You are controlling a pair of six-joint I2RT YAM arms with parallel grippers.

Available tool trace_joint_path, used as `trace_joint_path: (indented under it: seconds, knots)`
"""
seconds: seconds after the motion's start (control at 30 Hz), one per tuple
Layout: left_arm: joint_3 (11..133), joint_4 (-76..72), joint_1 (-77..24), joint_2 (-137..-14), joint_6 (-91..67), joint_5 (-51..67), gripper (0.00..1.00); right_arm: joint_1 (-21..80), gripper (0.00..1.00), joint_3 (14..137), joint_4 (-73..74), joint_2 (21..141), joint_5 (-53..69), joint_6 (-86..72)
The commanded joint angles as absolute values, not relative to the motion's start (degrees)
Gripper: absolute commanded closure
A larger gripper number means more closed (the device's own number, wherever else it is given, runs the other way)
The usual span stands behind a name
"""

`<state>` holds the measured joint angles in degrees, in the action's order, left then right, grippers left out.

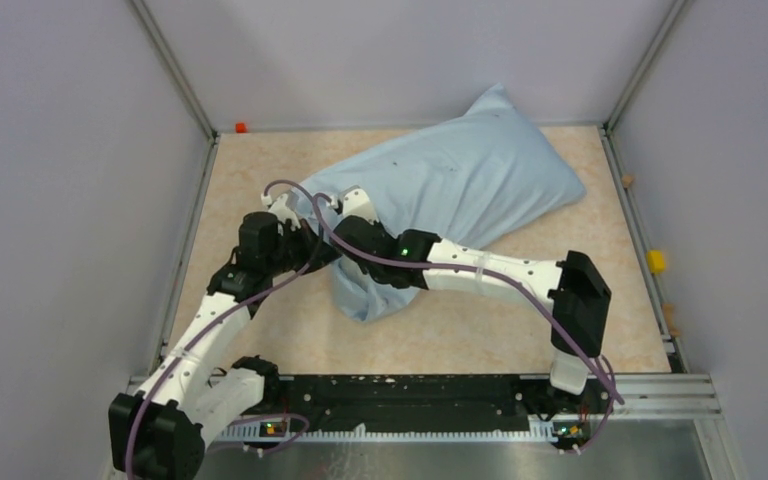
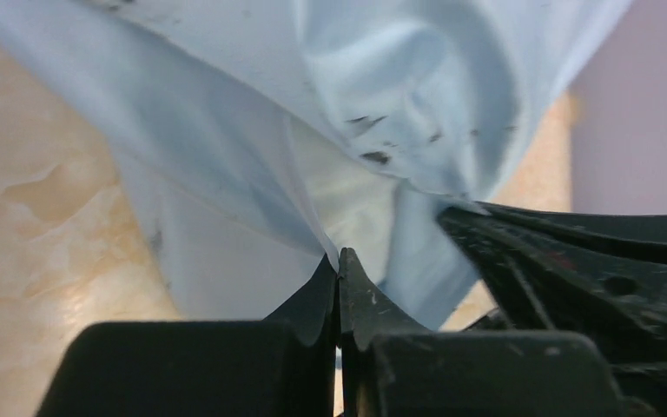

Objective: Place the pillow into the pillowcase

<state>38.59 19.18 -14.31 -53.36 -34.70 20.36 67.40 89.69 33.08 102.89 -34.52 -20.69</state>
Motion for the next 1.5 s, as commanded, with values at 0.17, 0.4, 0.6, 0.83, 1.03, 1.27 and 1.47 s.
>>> trace_joint_path:
  seconds: [0.17, 0.4, 0.6, 0.83, 1.03, 1.27, 1.47]
  knots:
    - [26.18, -28.29, -18.08, -54.7, -59.74, 28.33, 1.0, 69.69, 1.0, 93.44, 25.13, 91.92, -27.69, -22.38]
    - [25.58, -45.35, -20.77, -68.44, -60.6, 19.57, 1.0, 74.65, 1.0, 94.64, 21.77, 90.57, -29.1, -23.3]
    - [35.85, -38.03, -20.75, -81.28, -58.03, 17.07, 1.0, 74.91, 1.0, 94.83, 23.1, 93.09, -29.19, -24.12]
    - [34.28, -30.75, -20.83, -78.28, -54.27, 22.64, 0.68, 71.41, 1.0, 94.41, 24.76, 93.71, -27.18, -24.63]
    - [32.23, -14.74, -20.82, -65.05, -48.39, 23.25, 0.48, 68.3, 1.0, 93.43, 22.87, 93.08, -23.36, -24.61]
    - [30.13, 5.02, -20.81, -51.05, -44.92, 14.77, 0.45, 66.51, 1.0, 92.84, 21.18, 92.97, -20.88, -24.43]
    - [31.22, 16.95, -20.77, -43.22, -44.48, 5.76, 0.42, 65.92, 1.0, 93.63, 21.16, 93.87, -18.99, -24.1]
